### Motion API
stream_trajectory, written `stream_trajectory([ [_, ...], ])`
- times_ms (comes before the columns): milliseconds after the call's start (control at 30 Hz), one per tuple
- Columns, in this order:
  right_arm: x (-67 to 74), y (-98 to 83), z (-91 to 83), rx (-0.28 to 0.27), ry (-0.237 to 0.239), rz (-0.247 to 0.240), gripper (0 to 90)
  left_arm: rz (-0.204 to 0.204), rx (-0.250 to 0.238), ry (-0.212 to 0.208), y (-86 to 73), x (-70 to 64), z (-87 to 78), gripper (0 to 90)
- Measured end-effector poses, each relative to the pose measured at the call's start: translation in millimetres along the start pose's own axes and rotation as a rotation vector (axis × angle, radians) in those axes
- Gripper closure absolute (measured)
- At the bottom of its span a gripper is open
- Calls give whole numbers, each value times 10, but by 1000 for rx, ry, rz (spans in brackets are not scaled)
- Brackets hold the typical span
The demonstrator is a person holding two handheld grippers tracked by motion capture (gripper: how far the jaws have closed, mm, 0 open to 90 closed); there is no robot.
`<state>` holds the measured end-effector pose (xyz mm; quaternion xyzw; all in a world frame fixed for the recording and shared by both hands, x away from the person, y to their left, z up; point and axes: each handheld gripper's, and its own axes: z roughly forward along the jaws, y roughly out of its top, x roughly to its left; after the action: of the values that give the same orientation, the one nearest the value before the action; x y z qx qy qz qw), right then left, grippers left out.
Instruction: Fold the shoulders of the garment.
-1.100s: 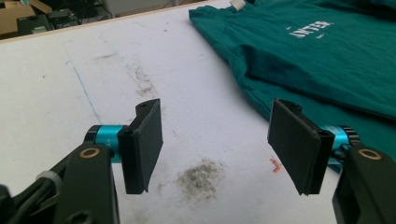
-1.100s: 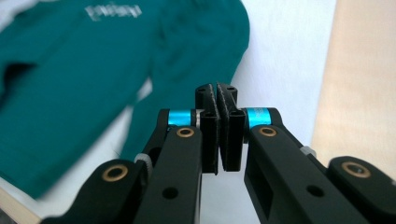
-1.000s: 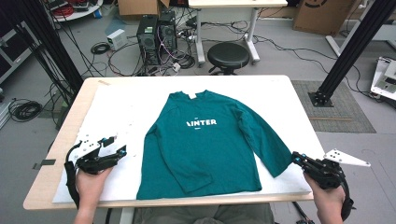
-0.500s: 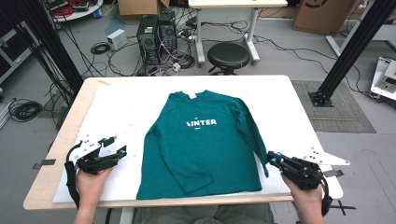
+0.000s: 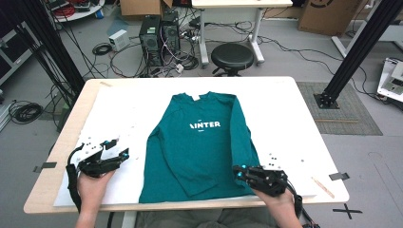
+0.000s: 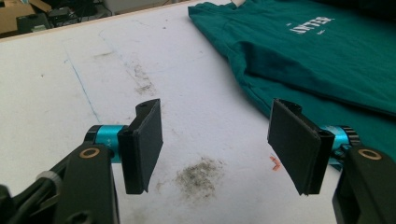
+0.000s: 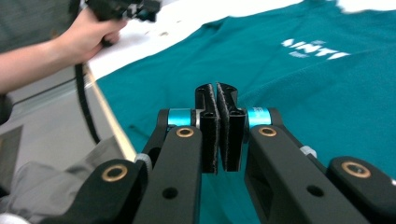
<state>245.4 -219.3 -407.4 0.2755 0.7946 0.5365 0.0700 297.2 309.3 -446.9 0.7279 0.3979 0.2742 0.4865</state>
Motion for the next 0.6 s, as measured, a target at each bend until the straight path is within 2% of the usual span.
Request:
stream_trajectory([
  [100, 59, 5, 119, 31, 32, -27, 889, 2, -1, 2, 0, -1, 3, 355],
  [267, 149, 8, 289, 70, 74, -44, 887, 8, 5, 3, 2, -1, 1, 355],
  [600, 243, 25, 498, 100, 112, -44, 878, 10, 9, 4, 2, -11, 5, 355],
])
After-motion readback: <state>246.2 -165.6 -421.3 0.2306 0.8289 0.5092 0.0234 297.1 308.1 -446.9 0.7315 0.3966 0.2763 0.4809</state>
